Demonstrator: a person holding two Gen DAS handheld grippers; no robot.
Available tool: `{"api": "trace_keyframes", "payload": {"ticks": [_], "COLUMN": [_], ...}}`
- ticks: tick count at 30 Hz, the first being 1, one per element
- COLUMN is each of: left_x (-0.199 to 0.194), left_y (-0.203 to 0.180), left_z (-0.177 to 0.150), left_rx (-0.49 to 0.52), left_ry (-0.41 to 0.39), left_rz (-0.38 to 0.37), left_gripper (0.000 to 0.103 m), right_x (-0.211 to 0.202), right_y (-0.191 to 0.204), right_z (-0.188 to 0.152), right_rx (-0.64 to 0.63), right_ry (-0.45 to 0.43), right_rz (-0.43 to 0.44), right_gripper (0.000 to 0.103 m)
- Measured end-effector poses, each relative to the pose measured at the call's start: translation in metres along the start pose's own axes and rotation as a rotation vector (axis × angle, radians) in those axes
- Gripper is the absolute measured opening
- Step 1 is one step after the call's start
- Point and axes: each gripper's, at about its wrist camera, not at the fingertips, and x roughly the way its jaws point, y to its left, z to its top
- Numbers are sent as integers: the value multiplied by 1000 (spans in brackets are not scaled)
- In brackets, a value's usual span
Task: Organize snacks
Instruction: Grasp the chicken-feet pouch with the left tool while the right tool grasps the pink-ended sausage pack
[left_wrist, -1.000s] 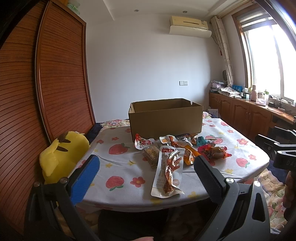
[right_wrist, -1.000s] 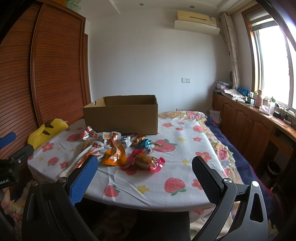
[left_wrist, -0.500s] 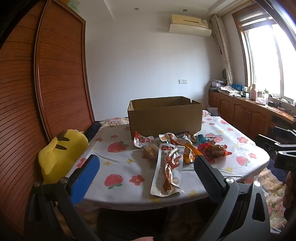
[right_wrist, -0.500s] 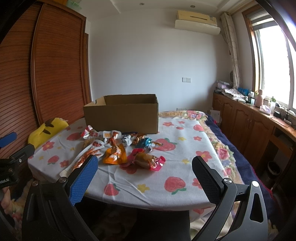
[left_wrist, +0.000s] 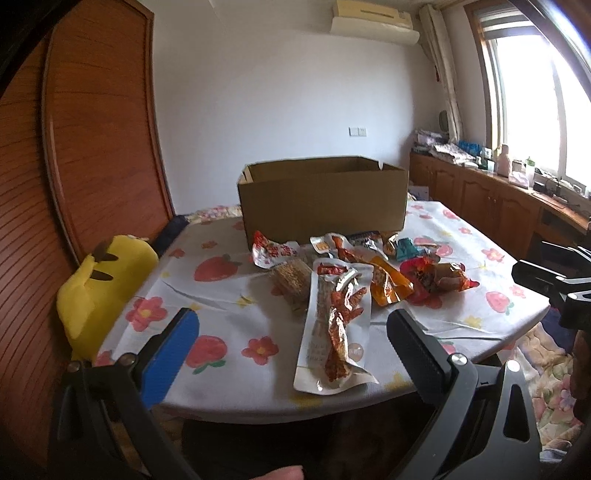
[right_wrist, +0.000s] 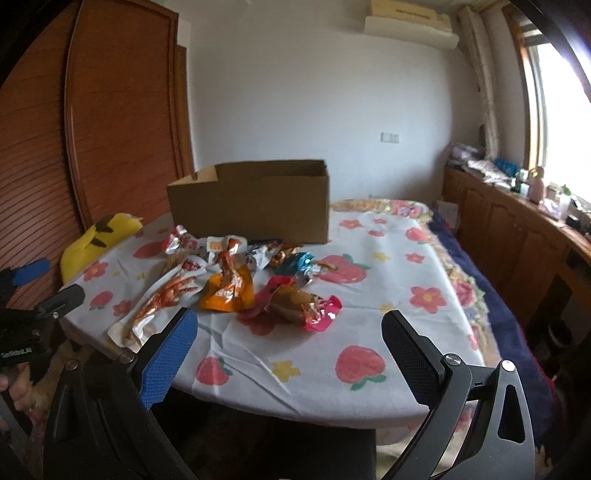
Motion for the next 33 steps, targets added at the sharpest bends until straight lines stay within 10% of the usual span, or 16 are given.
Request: {"api": "trace_keyframes", "payload": {"ticks": [33], "left_x": [118], "left_y": [-18], "left_z": [6], "left_rx": [18], "left_ry": [293], "left_rz": [-186], "left_gripper": [101], "right_x": [156], "right_y": [-25], "right_z": [19], "right_rx": [-311], "right_ry": [392], "right_rz": [281], "right_gripper": [90]}}
